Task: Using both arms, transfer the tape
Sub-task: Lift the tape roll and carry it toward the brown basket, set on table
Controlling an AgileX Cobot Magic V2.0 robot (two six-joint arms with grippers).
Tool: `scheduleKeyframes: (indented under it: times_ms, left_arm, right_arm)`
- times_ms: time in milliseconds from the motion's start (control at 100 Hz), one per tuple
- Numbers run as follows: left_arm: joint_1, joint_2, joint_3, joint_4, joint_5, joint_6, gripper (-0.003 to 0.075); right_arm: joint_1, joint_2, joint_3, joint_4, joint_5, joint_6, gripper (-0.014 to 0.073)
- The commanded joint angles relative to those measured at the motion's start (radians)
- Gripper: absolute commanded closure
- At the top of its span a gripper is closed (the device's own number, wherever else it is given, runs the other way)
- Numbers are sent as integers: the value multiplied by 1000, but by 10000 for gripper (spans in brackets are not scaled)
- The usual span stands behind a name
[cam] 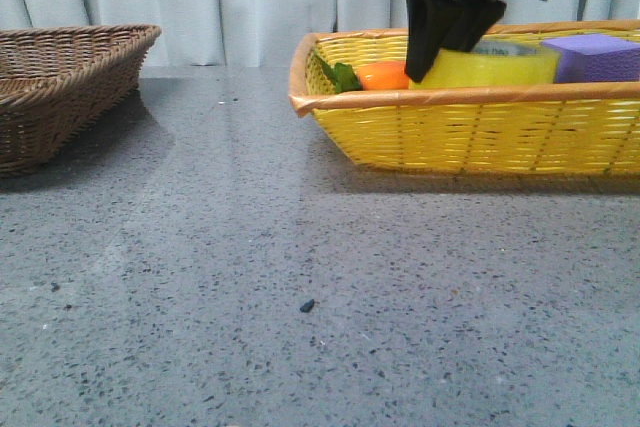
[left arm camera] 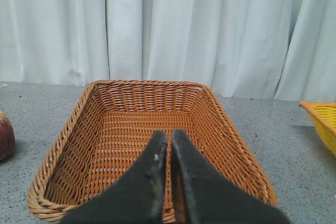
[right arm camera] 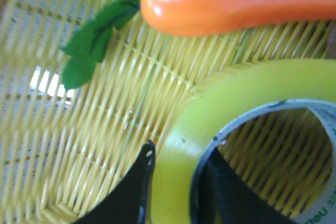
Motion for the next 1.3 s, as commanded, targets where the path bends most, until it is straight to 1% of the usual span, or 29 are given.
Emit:
scheduleKeyframes:
  times_ms: [0,250,400,510,710,850,1090,1290]
  left_arm:
    - [-4,17,-34,-11,-78,-9,741]
    - [-4,17,-34,-11,-78,-9,741]
    - [-4,17,-34,-11,-78,-9,741]
    - [-4,17,-34,-11,-78,-9,741]
    - [-4,17,-34,-11,-78,-9,741]
    - [-4,17,-34,-11,-78,-9,741]
    - [-4,17,-34,-11,-78,-9,741]
    - [-4,17,-34,-11,-78,-9,741]
  right_arm:
    - [0,-56,-79,1,18,-4,601]
    - [37,-56,-229,3,134,-4,602]
    - [108,-56,-313,5,158,-4,602]
    - [186,-56,-355,5,158,-4,602]
    - [351,-51,-365,5,158,-4,602]
    - [437,-32,-365,3,154,-4,602]
    - [509,38,-365,-2,153,-4,602]
    - [513,78,-365,-7,156,-4,601]
